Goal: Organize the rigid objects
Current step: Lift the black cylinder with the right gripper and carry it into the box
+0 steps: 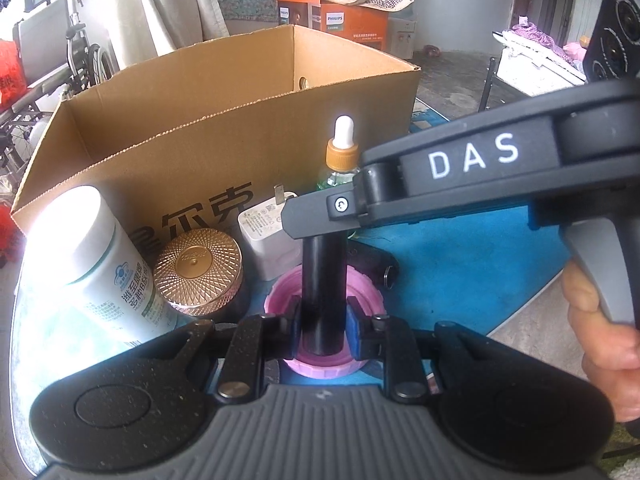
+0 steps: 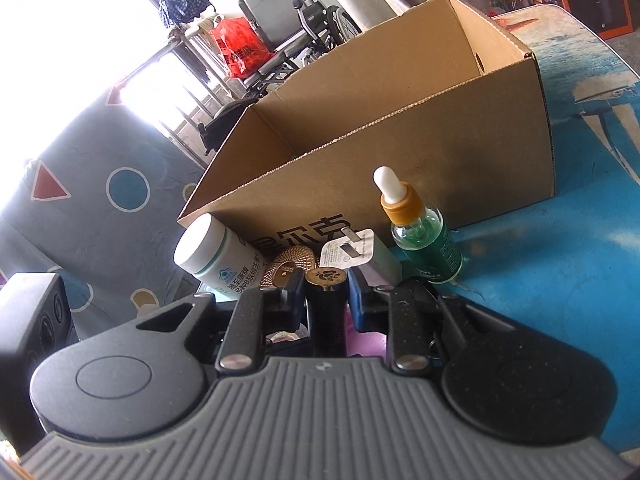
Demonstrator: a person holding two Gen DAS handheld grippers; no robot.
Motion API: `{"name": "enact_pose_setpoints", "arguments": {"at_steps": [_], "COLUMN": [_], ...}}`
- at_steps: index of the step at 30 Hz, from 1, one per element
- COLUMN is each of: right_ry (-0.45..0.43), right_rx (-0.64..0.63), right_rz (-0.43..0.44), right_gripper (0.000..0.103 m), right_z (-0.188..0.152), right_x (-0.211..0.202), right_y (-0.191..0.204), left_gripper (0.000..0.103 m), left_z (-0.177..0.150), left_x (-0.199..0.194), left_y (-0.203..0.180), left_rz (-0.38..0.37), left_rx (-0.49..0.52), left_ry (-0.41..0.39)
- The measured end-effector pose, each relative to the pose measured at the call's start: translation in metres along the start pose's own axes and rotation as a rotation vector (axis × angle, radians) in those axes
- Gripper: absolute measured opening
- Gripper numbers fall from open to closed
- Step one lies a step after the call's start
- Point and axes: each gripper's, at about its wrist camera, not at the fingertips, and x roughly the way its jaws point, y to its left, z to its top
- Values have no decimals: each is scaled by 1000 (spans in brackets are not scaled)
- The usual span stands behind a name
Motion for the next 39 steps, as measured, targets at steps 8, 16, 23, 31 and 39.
{"name": "enact_pose_setpoints", "arguments": {"at_steps": [8, 16, 23, 31, 39], "right_ry": [-48, -120, -138, 80, 393], "right_rx": [-52, -170, -305, -260, -62], "right_rz": [23, 82, 141, 179, 126], "right_gripper": [21, 21, 21, 21, 21], "right_z": [6, 34, 91, 183, 206], "right_x": [-21, -41, -43, 22, 139], "right_y": [21, 59, 104, 122, 88], "left_gripper": [23, 23, 23, 23, 23], "left_z": [3, 23, 62, 102, 100], "left_x": [-27, -71, -93, -74, -15], "left_y": [-3, 9, 38, 108, 153], "left_rz": [22, 82, 116, 58, 48], "left_rx": [4, -11, -73, -221, -286], "left_ry": [-68, -194, -253, -172, -22]}}
